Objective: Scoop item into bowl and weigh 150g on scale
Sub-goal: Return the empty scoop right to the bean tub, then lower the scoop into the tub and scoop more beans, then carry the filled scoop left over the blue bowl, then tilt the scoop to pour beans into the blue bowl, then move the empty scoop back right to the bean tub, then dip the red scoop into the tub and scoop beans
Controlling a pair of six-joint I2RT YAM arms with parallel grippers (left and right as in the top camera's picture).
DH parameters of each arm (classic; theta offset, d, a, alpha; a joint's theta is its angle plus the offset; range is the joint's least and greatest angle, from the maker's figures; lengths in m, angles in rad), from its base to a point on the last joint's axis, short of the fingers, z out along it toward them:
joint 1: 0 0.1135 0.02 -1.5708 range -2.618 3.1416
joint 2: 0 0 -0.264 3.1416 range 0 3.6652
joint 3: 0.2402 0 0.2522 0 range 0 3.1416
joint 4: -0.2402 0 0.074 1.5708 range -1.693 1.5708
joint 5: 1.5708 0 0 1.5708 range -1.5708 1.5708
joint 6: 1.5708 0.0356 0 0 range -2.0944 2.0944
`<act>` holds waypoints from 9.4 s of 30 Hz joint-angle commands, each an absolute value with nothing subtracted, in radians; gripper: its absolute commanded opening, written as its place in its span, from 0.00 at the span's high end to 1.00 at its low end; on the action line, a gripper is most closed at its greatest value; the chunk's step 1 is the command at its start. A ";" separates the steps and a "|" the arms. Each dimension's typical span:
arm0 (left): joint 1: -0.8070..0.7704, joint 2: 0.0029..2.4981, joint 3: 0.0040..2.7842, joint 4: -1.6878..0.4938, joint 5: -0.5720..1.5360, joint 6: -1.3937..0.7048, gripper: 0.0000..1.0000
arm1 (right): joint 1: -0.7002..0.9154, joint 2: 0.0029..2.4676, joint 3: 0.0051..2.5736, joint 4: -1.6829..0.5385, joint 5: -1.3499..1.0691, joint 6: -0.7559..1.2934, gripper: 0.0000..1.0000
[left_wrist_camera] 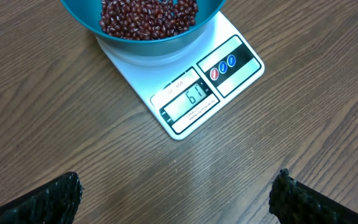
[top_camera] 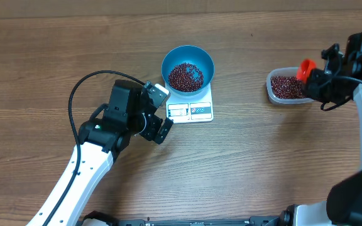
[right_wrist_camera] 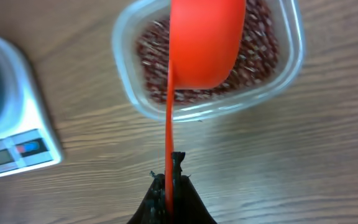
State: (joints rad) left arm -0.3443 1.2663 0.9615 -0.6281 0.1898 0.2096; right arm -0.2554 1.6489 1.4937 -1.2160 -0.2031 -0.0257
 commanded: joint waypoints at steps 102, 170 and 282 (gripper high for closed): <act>-0.341 1.272 0.958 -0.627 0.183 0.198 0.00 | -0.368 1.811 1.347 -1.060 -0.617 -0.128 0.96; -0.341 1.272 0.958 -0.627 0.183 0.198 0.01 | 0.270 1.816 1.633 -0.957 -0.480 0.030 0.96; -0.341 1.272 0.958 -0.627 0.183 0.198 0.01 | -0.142 1.877 1.530 -1.218 -0.047 -0.080 0.96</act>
State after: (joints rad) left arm -0.3443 1.2663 0.9615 -0.6281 0.1898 0.2096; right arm -0.1375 1.8751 1.5513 -1.2236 -0.0479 -0.0814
